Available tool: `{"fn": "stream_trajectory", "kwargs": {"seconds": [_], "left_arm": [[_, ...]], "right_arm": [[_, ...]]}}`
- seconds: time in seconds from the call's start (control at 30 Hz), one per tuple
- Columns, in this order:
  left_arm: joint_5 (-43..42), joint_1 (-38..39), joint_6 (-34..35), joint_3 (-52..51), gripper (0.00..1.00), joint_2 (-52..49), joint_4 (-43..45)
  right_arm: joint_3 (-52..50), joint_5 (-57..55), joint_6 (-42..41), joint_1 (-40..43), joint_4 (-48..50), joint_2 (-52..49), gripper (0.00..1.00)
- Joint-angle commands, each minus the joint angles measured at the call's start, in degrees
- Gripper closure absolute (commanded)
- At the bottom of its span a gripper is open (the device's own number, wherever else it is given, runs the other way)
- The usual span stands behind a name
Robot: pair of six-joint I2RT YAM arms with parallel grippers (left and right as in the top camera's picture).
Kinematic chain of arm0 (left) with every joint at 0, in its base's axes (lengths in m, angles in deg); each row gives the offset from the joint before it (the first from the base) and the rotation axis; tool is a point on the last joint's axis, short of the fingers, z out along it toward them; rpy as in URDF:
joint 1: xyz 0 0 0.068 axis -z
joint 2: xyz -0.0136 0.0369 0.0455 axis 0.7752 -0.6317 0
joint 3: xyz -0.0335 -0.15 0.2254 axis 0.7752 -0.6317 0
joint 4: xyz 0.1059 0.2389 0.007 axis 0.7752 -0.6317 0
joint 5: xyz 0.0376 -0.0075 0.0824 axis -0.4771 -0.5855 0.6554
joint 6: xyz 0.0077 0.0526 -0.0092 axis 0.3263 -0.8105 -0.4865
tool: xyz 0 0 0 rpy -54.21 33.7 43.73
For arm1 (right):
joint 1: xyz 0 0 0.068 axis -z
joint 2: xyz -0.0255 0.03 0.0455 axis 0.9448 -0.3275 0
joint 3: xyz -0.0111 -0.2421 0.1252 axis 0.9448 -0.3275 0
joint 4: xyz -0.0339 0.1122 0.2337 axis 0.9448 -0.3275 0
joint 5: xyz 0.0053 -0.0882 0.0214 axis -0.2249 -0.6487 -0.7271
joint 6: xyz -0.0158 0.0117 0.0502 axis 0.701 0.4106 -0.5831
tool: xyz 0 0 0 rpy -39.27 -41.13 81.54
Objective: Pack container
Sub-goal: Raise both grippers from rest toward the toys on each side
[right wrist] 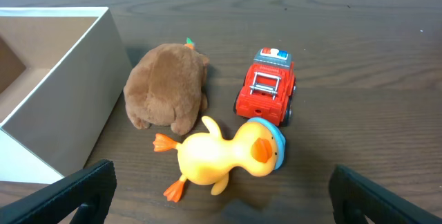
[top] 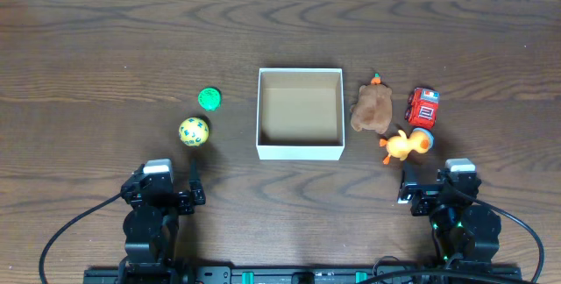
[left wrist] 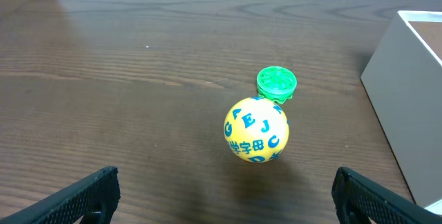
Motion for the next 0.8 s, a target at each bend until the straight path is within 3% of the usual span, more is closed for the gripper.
{"fn": "stream_trajectory", "kwargs": {"seconds": [0.0,0.2,0.4,0.6,0.77], "left_arm": [[0.0,-0.2,-0.8,-1.1,0.02,0.3,-0.1],[0.0,-0.2,-0.8,-1.1,0.02,0.3,-0.1],[0.0,-0.2,-0.7,-1.1,0.02,0.3,-0.1],[-4.6,-0.2,6.9,-1.1,0.02,0.3,0.2],[-7.7,-0.2,15.1,-0.7,0.02,0.3,0.3]], "right_arm": [[-0.3,0.2,0.7,-0.6,0.1,0.5,0.01],[-0.3,0.7,0.3,-0.6,1.2,0.5,0.01],[-0.3,11.8,-9.8,-0.6,1.8,0.5,0.01],[-0.3,14.8,-17.4,-0.6,0.2,0.5,0.01],[-0.3,13.9,-17.4,-0.6,0.5,0.5,0.01]]}}
